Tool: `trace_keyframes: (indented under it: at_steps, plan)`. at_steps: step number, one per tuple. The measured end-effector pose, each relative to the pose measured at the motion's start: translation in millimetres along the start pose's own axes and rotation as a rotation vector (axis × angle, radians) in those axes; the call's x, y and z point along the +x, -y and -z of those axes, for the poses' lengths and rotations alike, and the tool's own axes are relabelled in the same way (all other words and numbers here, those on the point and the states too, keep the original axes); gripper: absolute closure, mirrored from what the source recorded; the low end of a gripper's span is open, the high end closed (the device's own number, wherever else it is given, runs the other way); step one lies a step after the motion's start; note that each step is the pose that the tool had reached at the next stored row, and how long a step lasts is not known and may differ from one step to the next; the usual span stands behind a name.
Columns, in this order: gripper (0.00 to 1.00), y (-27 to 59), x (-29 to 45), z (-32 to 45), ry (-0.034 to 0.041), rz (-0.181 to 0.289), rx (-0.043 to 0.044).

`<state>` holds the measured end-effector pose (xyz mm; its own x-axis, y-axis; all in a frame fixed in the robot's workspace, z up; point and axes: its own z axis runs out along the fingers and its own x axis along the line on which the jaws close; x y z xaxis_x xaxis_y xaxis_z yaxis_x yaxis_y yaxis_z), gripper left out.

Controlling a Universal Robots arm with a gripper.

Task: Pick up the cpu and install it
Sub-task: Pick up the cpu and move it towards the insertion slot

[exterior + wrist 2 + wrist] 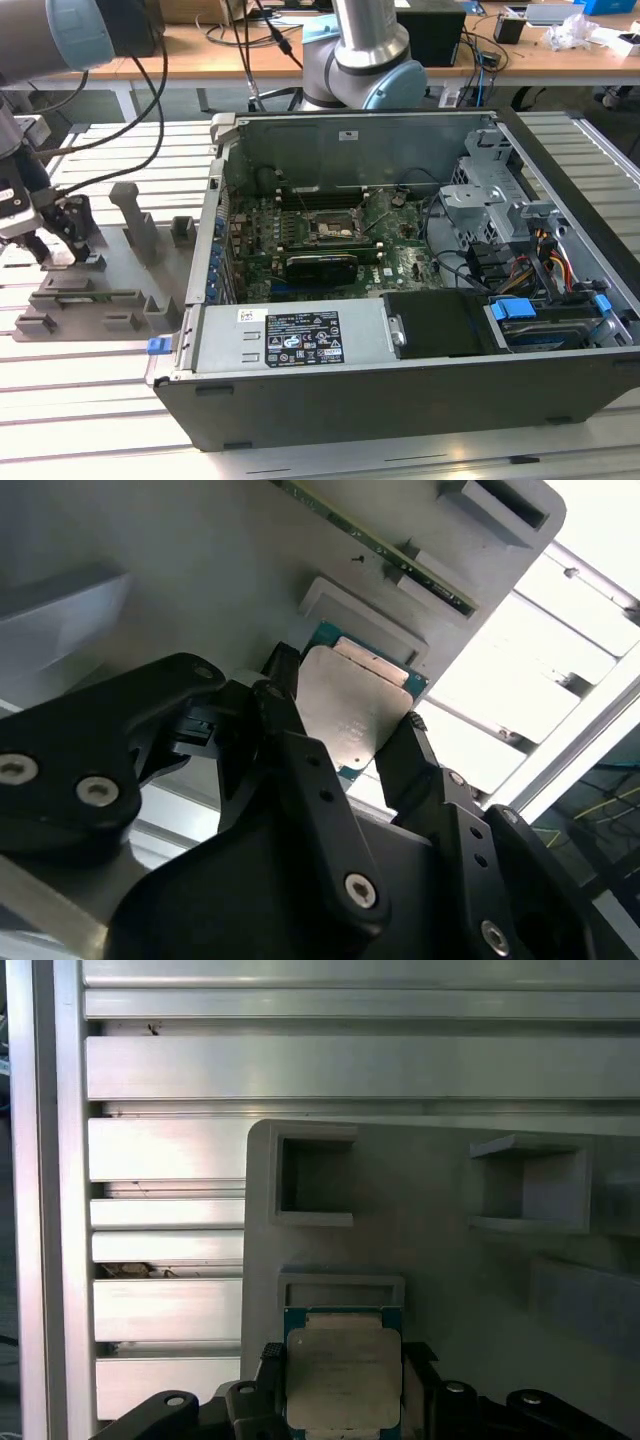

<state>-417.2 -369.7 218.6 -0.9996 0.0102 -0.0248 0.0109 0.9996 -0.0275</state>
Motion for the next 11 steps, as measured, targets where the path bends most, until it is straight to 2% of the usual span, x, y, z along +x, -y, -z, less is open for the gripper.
trace_keyframes:
  at_steps: [3,11]
  plan:
    - [0.45,0.2,-0.2,7.5,0.0000,0.000,0.0000]
    - [0.45,0.5,-0.5,18.5,0.0000,0.000,0.0000]
